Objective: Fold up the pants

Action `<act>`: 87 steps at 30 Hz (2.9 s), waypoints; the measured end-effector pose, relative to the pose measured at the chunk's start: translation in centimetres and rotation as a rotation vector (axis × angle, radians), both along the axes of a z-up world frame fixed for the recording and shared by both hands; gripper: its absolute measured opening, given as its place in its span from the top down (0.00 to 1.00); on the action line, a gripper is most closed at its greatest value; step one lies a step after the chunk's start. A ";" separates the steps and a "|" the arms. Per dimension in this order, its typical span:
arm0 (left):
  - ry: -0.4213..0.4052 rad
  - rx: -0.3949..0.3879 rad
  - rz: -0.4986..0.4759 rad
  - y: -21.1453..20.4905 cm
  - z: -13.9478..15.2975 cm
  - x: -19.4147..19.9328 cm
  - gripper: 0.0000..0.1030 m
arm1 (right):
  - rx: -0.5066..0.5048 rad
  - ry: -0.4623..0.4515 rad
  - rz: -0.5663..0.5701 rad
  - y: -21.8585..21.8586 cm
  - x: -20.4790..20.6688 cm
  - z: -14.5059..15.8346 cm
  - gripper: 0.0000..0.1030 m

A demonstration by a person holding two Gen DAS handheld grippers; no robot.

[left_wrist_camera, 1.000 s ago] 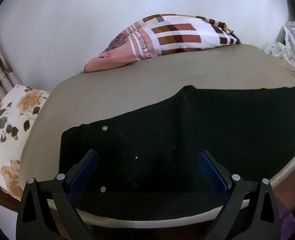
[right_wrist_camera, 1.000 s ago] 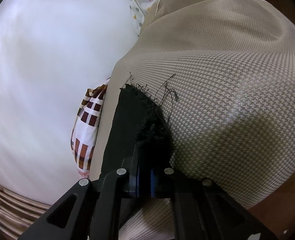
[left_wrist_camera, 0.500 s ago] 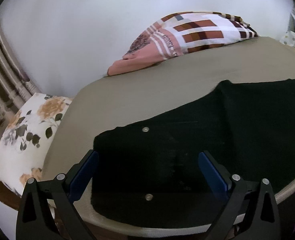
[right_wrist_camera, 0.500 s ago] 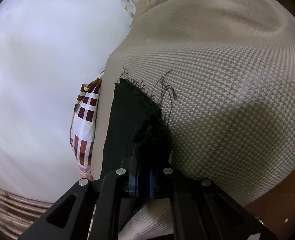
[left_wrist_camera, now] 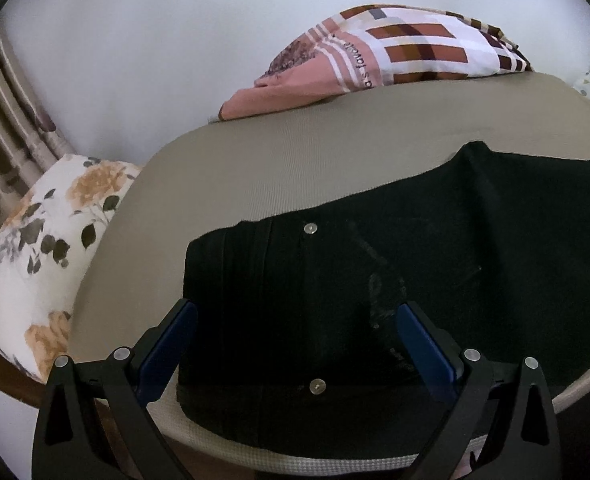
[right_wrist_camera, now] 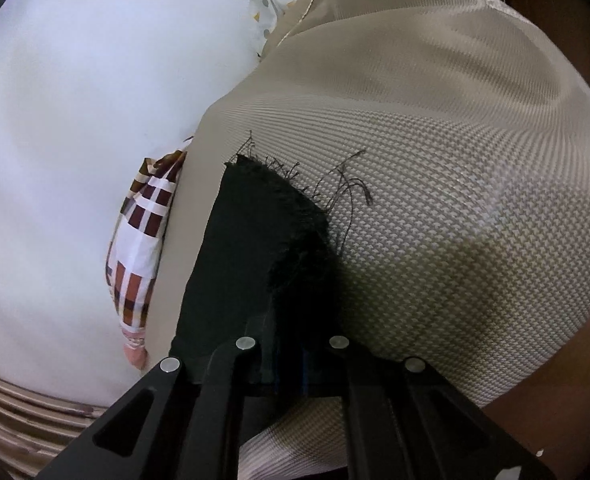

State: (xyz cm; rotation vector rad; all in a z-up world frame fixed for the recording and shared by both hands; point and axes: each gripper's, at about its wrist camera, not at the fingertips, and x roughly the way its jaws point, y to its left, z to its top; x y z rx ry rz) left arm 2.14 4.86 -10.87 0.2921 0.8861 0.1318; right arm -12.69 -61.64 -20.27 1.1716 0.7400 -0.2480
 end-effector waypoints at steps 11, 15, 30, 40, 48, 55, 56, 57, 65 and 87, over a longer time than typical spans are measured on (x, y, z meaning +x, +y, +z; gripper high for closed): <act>0.016 -0.012 0.014 0.4 -0.4 0.2 0.04 | -0.020 -0.007 -0.010 0.7 0.9 1.4 0.94; 0.018 -0.009 0.013 0.5 -0.4 0.2 0.04 | -0.034 -0.036 0.035 1.9 2.2 2.9 0.94; 0.019 -0.013 0.022 0.7 -0.5 0.2 0.04 | 0.000 -0.096 0.222 9.4 7.1 5.0 0.94; 0.026 -0.008 0.022 0.9 -0.7 0.1 0.04 | 0.034 -0.088 0.321 13.6 8.4 4.2 0.93; 0.036 -0.008 0.020 0.9 -0.9 0.2 0.04 | 0.050 -0.088 0.358 15.3 8.1 3.9 0.93; 0.040 -0.006 0.022 0.6 -1.0 0.2 0.04 | 0.031 -0.090 0.406 17.4 9.0 4.3 0.93; 0.041 -0.005 0.022 0.6 -1.1 0.2 0.04 | 0.033 -0.091 0.413 17.6 8.9 4.3 0.93; 0.043 -0.004 0.021 0.6 -1.1 0.2 0.04 | 0.035 -0.092 0.423 18.0 9.1 4.3 0.93; 0.045 -0.005 0.022 0.4 -1.2 0.2 0.04 | 0.034 -0.100 0.483 20.6 9.2 4.6 0.93; 0.074 -0.008 0.007 0.5 -2.0 0.4 0.04 | 0.173 -0.102 0.789 34.6 11.0 3.1 0.93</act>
